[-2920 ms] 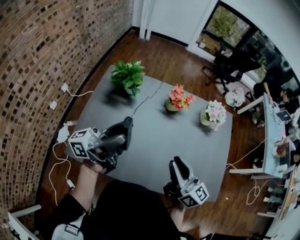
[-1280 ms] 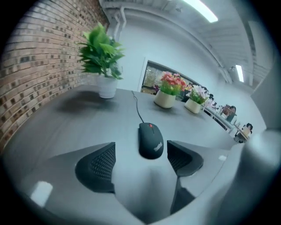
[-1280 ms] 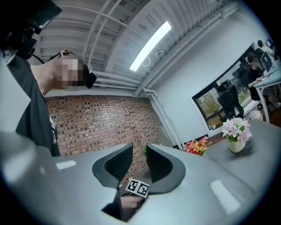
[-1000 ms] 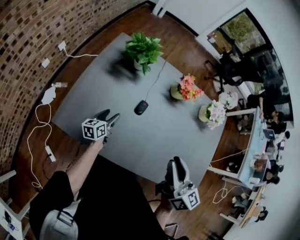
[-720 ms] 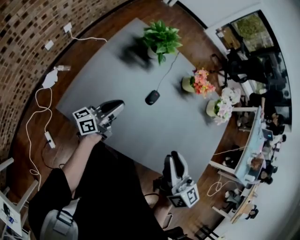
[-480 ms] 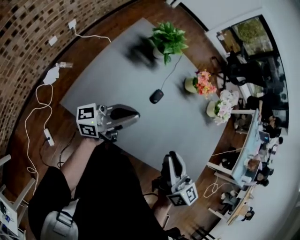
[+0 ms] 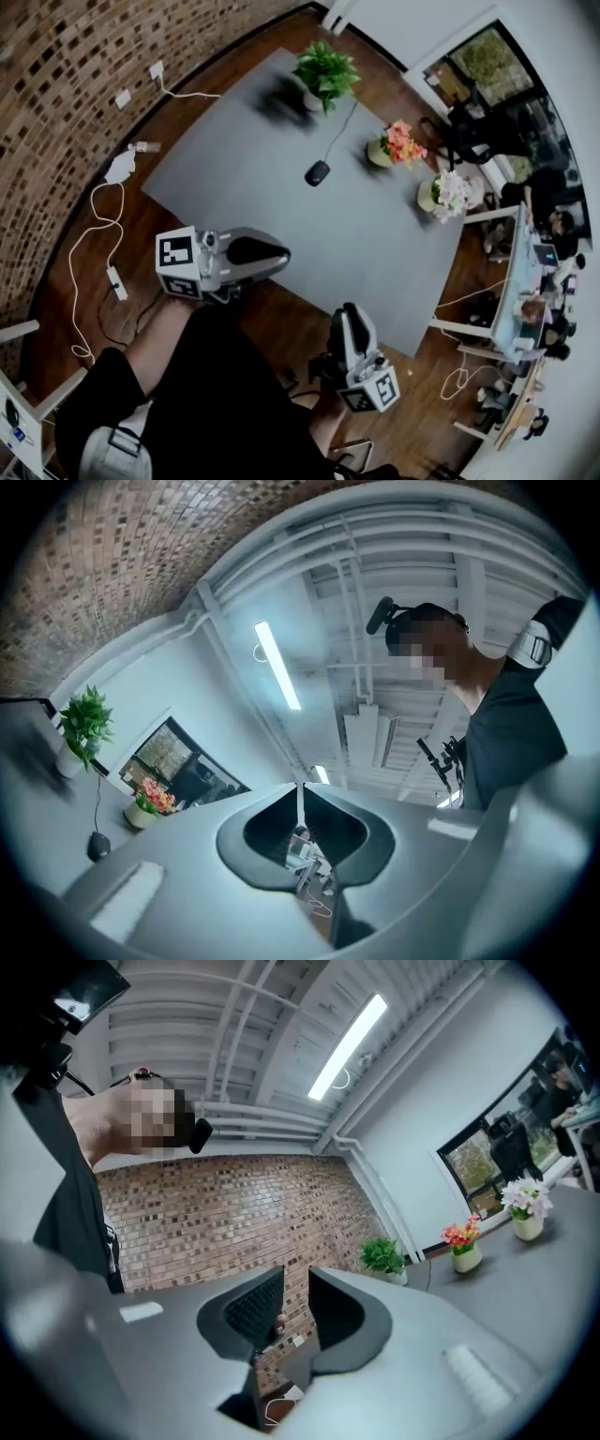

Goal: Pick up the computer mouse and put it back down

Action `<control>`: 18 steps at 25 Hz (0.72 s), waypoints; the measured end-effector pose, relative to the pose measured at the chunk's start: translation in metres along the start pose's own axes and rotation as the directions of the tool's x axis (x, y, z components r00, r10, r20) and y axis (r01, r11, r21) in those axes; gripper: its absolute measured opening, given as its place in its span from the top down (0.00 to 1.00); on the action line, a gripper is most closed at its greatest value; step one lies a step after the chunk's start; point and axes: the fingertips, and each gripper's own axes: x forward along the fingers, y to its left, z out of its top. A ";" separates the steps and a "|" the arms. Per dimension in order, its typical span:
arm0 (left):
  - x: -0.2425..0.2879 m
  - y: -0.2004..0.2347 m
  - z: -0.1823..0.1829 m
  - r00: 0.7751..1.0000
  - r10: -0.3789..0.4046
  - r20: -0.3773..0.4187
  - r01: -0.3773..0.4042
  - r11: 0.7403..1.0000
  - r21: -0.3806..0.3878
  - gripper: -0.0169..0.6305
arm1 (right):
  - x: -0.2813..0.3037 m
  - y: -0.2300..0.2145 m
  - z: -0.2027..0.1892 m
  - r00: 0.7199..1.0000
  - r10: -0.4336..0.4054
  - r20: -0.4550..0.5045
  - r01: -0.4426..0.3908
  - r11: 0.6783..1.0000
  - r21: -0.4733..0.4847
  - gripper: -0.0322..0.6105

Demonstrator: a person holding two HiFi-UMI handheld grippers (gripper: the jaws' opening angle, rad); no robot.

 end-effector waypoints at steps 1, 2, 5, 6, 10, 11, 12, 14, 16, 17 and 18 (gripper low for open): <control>0.006 -0.025 -0.014 1.000 -0.008 -0.018 0.008 1.000 -0.005 0.97 | -0.020 0.005 -0.006 1.000 -0.005 0.019 0.004 1.000 0.018 0.84; 0.010 -0.050 -0.027 0.999 -0.018 -0.039 0.017 1.000 -0.010 0.97 | -0.038 0.011 -0.011 0.999 -0.011 0.037 0.010 0.999 0.035 0.84; 0.009 -0.106 -0.058 0.990 -0.025 -0.137 0.025 1.000 -0.002 0.97 | -0.078 0.026 -0.025 0.996 -0.039 0.085 0.032 0.996 0.078 0.84; 0.007 -0.120 -0.064 0.986 -0.022 -0.165 0.024 1.000 0.006 0.97 | -0.089 0.031 -0.028 0.994 -0.049 0.099 0.040 0.995 0.090 0.84; 0.002 -0.160 -0.062 0.977 -0.011 -0.214 0.022 0.999 0.048 0.97 | -0.116 0.046 -0.040 0.986 -0.081 0.146 0.063 0.991 0.121 0.84; 0.001 -0.165 -0.060 0.974 -0.006 -0.226 0.021 0.998 0.065 0.97 | -0.119 0.049 -0.042 0.984 -0.085 0.155 0.066 0.990 0.123 0.84; -0.001 -0.169 -0.058 0.971 0.002 -0.240 0.019 0.996 0.085 0.97 | -0.121 0.052 -0.044 0.983 -0.086 0.164 0.066 0.990 0.123 0.84; -0.005 -0.175 -0.054 0.964 0.028 -0.266 0.006 0.992 0.128 0.97 | -0.121 0.061 -0.044 0.981 -0.081 0.179 0.061 0.992 0.114 0.84; -0.012 -0.182 -0.051 0.959 0.046 -0.278 -0.002 0.988 0.156 0.97 | -0.112 0.077 -0.036 0.980 -0.058 0.191 0.042 0.995 0.090 0.84; -0.017 -0.186 -0.048 0.959 0.048 -0.278 -0.003 0.987 0.160 0.97 | -0.104 0.090 -0.028 0.980 -0.038 0.196 0.024 0.997 0.070 0.84; -0.024 -0.190 -0.046 0.960 0.049 -0.277 -0.004 0.987 0.161 0.97 | -0.092 0.106 -0.018 0.980 -0.011 0.198 0.002 0.999 0.045 0.84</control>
